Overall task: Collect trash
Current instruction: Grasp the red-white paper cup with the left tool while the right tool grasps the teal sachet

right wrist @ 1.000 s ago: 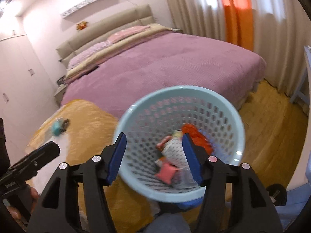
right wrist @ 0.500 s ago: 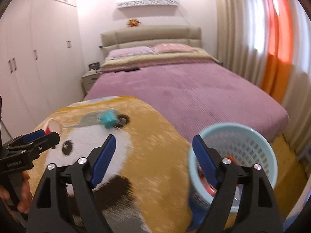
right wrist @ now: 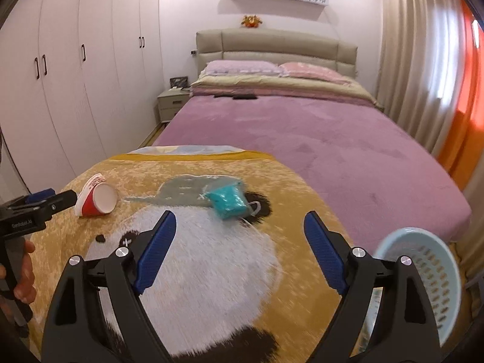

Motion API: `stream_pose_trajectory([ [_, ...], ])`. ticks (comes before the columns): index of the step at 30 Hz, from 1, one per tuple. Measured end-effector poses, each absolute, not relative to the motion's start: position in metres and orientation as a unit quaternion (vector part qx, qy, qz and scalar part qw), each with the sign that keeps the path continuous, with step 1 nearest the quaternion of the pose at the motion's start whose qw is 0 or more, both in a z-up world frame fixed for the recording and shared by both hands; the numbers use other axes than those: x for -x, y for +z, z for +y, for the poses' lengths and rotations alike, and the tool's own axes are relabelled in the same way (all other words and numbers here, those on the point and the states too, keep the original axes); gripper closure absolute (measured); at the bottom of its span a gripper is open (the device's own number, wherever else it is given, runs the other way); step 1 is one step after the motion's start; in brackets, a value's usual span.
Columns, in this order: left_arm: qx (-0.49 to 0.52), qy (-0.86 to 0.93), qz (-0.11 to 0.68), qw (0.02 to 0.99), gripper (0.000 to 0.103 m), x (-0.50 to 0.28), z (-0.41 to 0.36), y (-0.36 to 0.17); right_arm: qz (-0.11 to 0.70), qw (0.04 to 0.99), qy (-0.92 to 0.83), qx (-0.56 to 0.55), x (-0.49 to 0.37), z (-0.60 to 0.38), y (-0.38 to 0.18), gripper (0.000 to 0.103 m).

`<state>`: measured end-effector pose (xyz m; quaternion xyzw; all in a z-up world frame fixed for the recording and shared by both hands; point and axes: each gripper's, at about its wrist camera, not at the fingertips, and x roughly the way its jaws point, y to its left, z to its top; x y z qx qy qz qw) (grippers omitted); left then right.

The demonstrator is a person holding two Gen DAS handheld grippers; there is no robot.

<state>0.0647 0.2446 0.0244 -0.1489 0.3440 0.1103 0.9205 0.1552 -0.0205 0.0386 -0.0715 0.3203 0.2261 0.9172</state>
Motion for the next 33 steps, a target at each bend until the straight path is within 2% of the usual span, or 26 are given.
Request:
stream_pose_trajectory([
  [9,0.195,0.135,0.352,0.905,0.007,-0.092,0.280,-0.008,0.345,0.906,0.223,0.105,-0.201,0.016,0.002,0.021],
  [18,0.212,0.106,0.351,0.906,0.009,-0.098,0.279,-0.022,0.391,0.884,0.225,0.119,-0.235,0.030,-0.029,0.021],
  [24,0.190,0.102,0.355,0.909,0.016,-0.102,0.269,-0.023,0.399,0.875,0.222,0.162,-0.237,0.047,-0.038,0.021],
  [29,0.155,0.107,0.365,0.912,0.022,-0.106,0.256,-0.024,0.420,0.866,0.234,0.135,-0.245,0.040,-0.041,0.022],
  [30,0.151,0.105,0.368,0.911,0.026,-0.107,0.255,-0.024,0.421,0.865,0.239,0.131,-0.246,0.039,-0.041,0.022],
  [33,0.149,0.102,0.373,0.910,0.029,-0.108,0.253,-0.026,0.427,0.863,0.240,0.128,-0.249,0.037,-0.042,0.027],
])
